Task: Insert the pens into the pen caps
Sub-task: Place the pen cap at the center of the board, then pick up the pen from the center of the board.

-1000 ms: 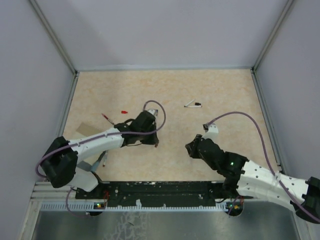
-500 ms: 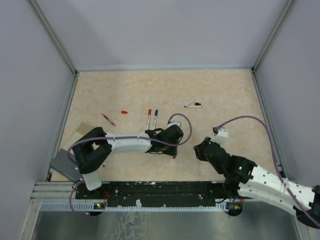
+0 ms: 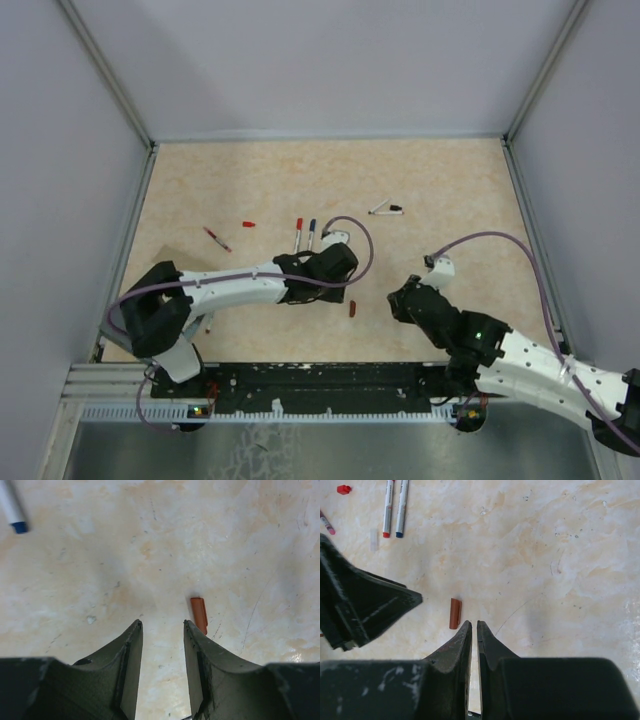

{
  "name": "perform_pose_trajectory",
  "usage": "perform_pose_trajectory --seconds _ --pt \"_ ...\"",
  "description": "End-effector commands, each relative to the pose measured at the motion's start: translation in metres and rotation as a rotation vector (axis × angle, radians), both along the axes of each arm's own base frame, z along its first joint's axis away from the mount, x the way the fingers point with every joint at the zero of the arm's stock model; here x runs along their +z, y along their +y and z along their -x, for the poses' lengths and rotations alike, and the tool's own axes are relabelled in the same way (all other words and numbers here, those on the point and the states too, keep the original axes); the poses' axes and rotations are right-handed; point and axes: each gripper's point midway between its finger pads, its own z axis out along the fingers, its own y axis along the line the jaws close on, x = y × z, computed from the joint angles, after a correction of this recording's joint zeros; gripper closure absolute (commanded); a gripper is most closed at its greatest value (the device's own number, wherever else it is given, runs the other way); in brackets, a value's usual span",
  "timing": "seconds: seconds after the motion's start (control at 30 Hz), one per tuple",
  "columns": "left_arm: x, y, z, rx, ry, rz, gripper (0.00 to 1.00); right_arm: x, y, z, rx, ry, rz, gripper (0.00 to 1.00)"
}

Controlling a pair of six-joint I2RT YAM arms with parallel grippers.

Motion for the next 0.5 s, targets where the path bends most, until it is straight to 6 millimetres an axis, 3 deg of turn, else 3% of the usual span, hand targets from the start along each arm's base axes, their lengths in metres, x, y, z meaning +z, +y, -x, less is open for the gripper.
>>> perform_pose_trajectory --seconds 0.0,0.17,0.3,0.47 --pt "0.03 0.046 -0.011 0.092 -0.101 -0.079 0.56 0.009 0.006 -0.006 -0.018 -0.029 -0.041 0.91" --pt "0.033 0.111 -0.014 0.219 -0.11 -0.125 0.55 0.004 0.01 -0.005 -0.005 -0.019 -0.047 0.91" --pt "0.022 0.17 -0.016 0.368 -0.064 -0.138 0.55 0.001 0.013 -0.004 0.006 -0.014 -0.049 0.91" --pt "0.016 0.22 -0.016 0.508 -0.042 -0.11 0.55 -0.001 0.018 -0.005 0.019 -0.009 -0.044 0.9"
